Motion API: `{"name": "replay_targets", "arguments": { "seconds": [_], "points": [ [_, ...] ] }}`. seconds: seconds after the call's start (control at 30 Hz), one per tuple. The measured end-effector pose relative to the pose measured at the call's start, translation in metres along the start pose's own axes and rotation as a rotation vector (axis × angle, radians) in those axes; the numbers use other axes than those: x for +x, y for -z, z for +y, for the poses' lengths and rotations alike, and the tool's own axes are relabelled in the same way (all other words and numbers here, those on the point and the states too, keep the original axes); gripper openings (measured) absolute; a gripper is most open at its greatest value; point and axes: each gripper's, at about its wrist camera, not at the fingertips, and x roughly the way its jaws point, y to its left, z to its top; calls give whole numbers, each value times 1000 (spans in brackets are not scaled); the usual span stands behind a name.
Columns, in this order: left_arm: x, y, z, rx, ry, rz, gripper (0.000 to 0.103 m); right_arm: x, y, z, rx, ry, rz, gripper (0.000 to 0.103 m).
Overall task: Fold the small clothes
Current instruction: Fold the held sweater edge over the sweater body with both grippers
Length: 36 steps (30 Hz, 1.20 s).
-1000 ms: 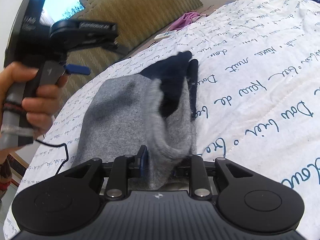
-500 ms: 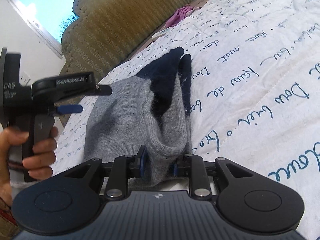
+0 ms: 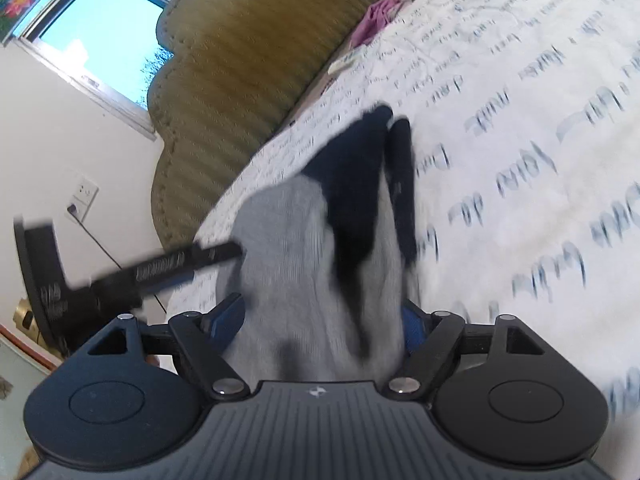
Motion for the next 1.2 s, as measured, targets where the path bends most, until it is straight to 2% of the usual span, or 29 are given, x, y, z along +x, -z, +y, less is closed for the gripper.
{"name": "replay_targets", "arguments": {
  "seconds": [0.13,0.17,0.2,0.23,0.27,0.3,0.4,0.5,0.57,0.63,0.67,0.7,0.73,0.77,0.83,0.97,1.03,1.13,1.17,1.2],
  "points": [
    [12,-5,14,-24,-21,-4,94,23,-36,-1,-43,-64,38,79],
    [15,-6,18,-31,-25,-7,94,29,-44,-3,-49,-66,37,75],
    [18,-7,22,-38,-29,-10,94,36,-53,-4,-58,-60,42,59],
    [21,-8,25,-45,-33,-14,94,43,-61,-6,-59,-42,51,49],
    [24,-9,27,-49,-36,-18,94,51,-67,-10,-56,-14,61,29],
    [28,-11,28,-50,-43,-24,94,58,-72,-13,-55,5,73,17],
    [40,-16,28,-35,-62,-38,92,74,-82,-16,-99,74,71,10],
    [49,-19,26,-26,-69,-28,90,79,-87,-12,-146,111,44,11],
    [45,-18,30,-50,-38,-26,91,77,-85,-4,-181,134,50,13],
    [38,-13,33,-59,7,-17,94,68,-79,4,-229,165,46,26],
    [34,-9,36,-60,31,-12,95,61,-75,7,-248,175,40,42],
    [29,-3,39,-63,57,-11,97,53,-70,9,-262,184,31,68],
    [23,5,43,-70,84,-9,98,42,-63,8,-269,187,19,79],
    [18,13,48,-84,113,-4,100,32,-58,6,-265,182,14,82],
    [9,29,59,-128,189,14,101,16,-48,-5,-199,128,49,82],
    [4,59,74,-232,377,123,101,-3,-29,-30,-26,23,115,82],
    [4,72,77,-277,415,167,99,-4,-22,-33,7,-20,131,82],
    [4,85,73,-294,466,191,91,2,-17,-21,-30,-6,145,81],
    [3,86,69,-279,471,186,87,5,-14,-15,-51,11,148,78],
    [2,88,66,-261,466,176,83,9,-12,-7,-75,36,149,65]
  ]
}}
